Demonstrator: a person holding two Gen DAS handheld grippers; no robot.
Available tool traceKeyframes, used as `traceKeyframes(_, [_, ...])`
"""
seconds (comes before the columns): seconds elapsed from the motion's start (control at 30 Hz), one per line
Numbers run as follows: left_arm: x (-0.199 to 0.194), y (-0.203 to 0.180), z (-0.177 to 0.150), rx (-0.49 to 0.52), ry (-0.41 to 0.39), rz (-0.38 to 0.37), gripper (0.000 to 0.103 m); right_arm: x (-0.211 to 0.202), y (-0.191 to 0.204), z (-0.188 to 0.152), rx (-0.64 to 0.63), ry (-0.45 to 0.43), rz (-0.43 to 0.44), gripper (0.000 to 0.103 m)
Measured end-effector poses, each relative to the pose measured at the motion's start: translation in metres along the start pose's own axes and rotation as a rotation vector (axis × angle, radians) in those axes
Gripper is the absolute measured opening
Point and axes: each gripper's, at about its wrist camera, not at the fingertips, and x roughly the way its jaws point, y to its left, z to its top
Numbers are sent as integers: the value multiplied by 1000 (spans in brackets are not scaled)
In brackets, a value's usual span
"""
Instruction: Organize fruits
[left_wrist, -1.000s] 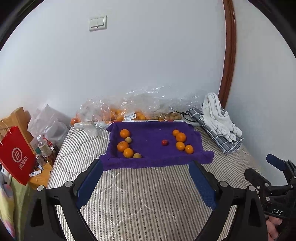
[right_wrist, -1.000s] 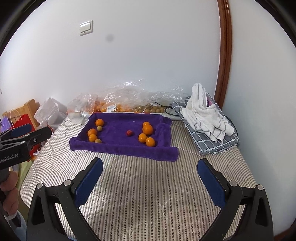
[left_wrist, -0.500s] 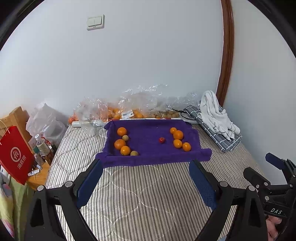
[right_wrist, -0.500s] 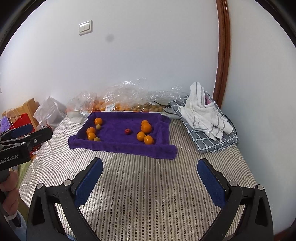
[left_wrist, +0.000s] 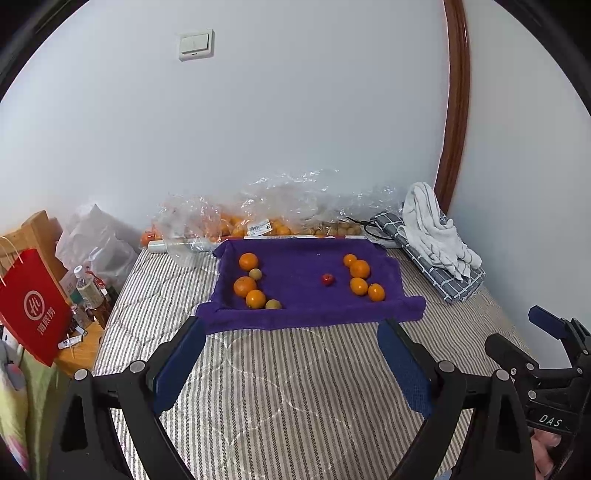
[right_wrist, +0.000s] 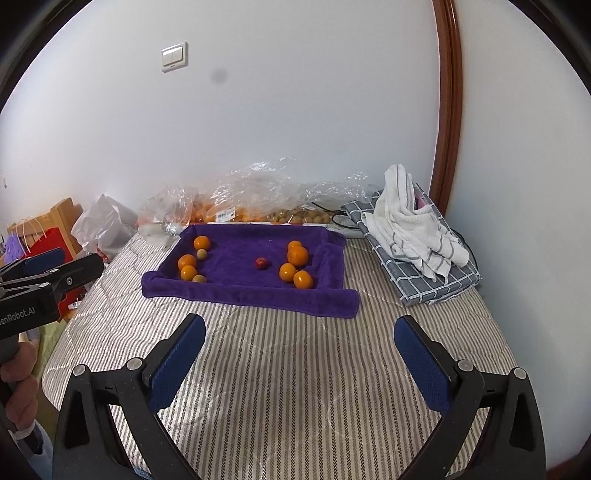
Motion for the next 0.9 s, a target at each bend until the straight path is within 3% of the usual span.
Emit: traceKeyframes(0.9, [7,3,-2,11,-3,15,94,9,-7,1,42,7,32,101])
